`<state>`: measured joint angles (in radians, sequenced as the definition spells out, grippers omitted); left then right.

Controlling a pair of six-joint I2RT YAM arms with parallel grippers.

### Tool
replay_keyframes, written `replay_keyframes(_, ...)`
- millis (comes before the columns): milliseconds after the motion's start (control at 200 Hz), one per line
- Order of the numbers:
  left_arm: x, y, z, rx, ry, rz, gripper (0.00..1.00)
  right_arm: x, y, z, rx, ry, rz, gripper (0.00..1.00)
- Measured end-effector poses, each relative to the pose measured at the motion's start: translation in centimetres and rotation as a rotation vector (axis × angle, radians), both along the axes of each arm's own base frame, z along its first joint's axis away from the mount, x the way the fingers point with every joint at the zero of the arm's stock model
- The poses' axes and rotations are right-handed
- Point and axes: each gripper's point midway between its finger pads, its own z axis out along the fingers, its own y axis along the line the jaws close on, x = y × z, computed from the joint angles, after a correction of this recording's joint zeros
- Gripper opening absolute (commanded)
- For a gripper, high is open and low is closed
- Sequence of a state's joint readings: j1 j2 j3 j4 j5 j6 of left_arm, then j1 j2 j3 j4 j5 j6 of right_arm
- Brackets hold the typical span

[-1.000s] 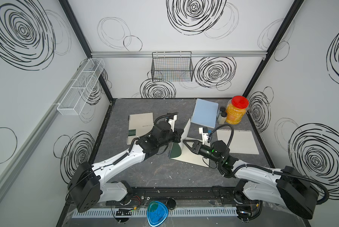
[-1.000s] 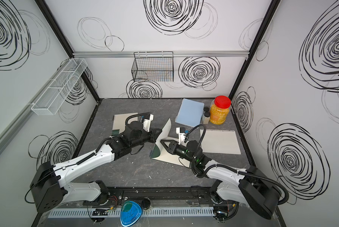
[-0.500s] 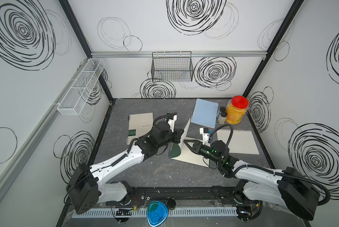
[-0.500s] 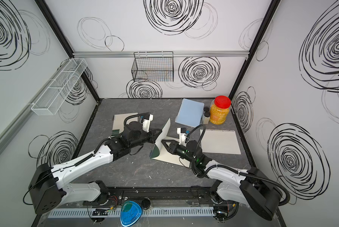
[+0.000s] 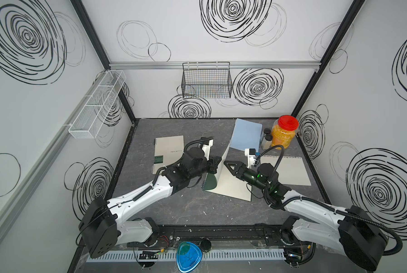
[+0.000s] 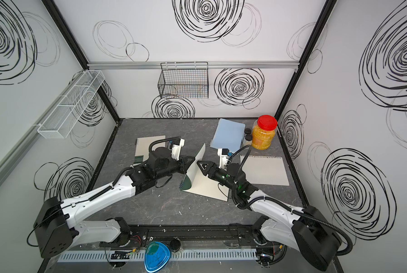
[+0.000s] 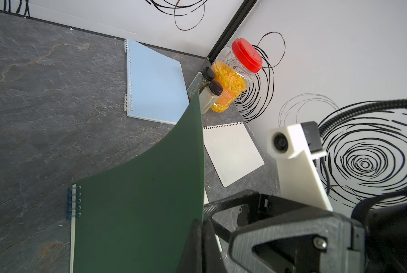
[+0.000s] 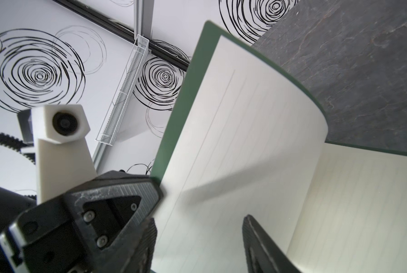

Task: Tear off pages from different notebooks
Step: Open the notebook at the center of the board.

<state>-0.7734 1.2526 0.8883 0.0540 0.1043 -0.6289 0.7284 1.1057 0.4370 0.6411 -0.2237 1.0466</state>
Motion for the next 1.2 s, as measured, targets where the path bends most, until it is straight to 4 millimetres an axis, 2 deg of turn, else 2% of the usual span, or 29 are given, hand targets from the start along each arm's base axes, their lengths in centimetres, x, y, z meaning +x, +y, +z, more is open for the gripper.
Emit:
replay_keyframes(170, -0.2, -0.1, 0.2, -0.004, -0.003, -0.006, 0.00, 1.0, 0.4, 1.0, -0.007, 0.009, -0.004, 0.72)
replay_keyframes(390, -0.3, 0.2, -0.4, 0.008, 0.004, 0.001, 0.00, 2.2, 1.1, -0.3, -0.025, 0.061, 0.007, 0.71)
replay_keyframes(565, -0.6, 0.3, -0.5, 0.011, 0.002, 0.002, 0.00, 3.0, 1.1, -1.4, -0.029, 0.108, 0.006, 0.65)
replay_keyframes(696, -0.8, 0.4, -0.5, 0.010, 0.001, 0.001, 0.00, 3.1, 1.1, -1.3, -0.018, 0.114, 0.008, 0.60)
replay_keyframes(776, -0.8, 0.5, -0.3, 0.007, -0.003, 0.001, 0.16, 3.1, 1.1, -1.2, -0.011, 0.112, 0.011, 0.58)
replay_keyframes(831, -0.9, 0.4, -0.2, 0.002, -0.005, -0.002, 0.21, 3.0, 1.1, -1.2, -0.011, 0.113, 0.012, 0.57)
replay_keyframes(1201, -1.3, 0.1, 0.2, -0.009, -0.008, -0.021, 0.26, 2.5, 0.6, -3.5, -0.046, 0.158, 0.002, 0.55)
